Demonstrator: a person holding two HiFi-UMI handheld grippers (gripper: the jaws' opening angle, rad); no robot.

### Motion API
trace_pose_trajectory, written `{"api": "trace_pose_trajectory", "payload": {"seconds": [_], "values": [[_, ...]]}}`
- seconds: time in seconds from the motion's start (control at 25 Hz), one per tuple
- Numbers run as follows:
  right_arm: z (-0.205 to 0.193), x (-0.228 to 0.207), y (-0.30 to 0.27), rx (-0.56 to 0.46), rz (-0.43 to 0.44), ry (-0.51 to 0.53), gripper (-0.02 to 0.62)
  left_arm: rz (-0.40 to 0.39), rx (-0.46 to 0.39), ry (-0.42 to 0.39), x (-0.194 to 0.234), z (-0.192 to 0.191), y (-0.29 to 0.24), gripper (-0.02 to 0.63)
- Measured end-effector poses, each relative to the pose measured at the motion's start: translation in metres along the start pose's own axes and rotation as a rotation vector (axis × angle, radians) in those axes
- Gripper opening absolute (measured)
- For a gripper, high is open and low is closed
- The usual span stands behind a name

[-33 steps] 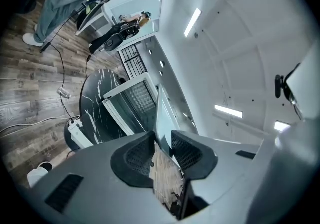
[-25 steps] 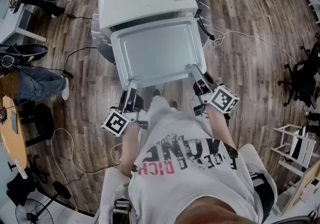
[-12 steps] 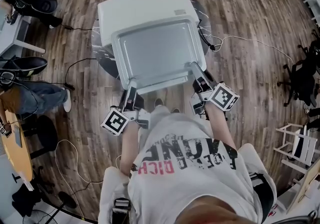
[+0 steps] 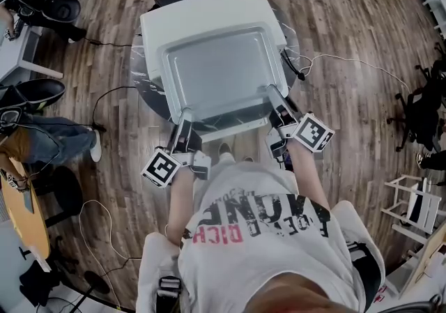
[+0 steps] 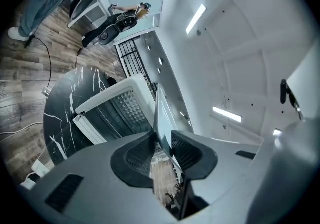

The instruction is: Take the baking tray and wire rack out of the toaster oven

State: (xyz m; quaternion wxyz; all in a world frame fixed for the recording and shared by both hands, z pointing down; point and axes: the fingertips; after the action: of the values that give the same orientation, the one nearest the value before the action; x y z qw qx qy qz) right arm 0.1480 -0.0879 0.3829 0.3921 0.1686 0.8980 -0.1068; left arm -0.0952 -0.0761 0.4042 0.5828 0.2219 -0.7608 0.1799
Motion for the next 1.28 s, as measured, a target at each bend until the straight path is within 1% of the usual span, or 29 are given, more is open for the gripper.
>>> {"api": "trace_pose_trajectory", "payload": {"seconds": [0.08, 0.16, 0.24, 0.36, 0.68, 1.08, 1.28], "values": [[-0.002, -0.007, -0.005, 0.017, -0.050, -0.008, 0.121, 0.004, 0.001, 0.005, 0.003, 0.007, -0.005, 0.101], [-0.005, -0.012, -0.011, 0.031, -0.085, -0.019, 0.121, 0.029, 0.008, -0.015, 0.008, 0.014, -0.007, 0.103], [-0.007, -0.014, -0.018, 0.037, -0.092, -0.028, 0.121, 0.050, 0.014, -0.025, 0.013, 0.020, -0.010, 0.103], [-0.008, -0.016, -0.026, 0.036, -0.099, -0.042, 0.121, 0.054, 0.020, 0.000, 0.016, 0.025, -0.016, 0.104], [-0.011, -0.023, -0.038, 0.029, -0.129, -0.061, 0.121, 0.119, 0.054, 0.006, 0.028, 0.035, -0.027, 0.103], [0.002, -0.027, -0.061, 0.009, -0.159, -0.079, 0.121, 0.144, 0.080, 0.056, 0.027, 0.048, -0.049, 0.103], [0.009, -0.033, -0.076, -0.024, -0.192, -0.087, 0.117, 0.125, 0.094, 0.078, 0.030, 0.052, -0.063, 0.101]]}}
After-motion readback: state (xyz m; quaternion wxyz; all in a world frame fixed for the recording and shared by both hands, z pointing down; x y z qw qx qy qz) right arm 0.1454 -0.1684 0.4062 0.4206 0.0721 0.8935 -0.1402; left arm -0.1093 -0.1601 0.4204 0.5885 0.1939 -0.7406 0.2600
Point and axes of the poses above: the fingertips, and each gripper's own axes: y backward along the fingers, x to its left, z out of its top, and after that the axes turned 5 degrees about y, right-handed
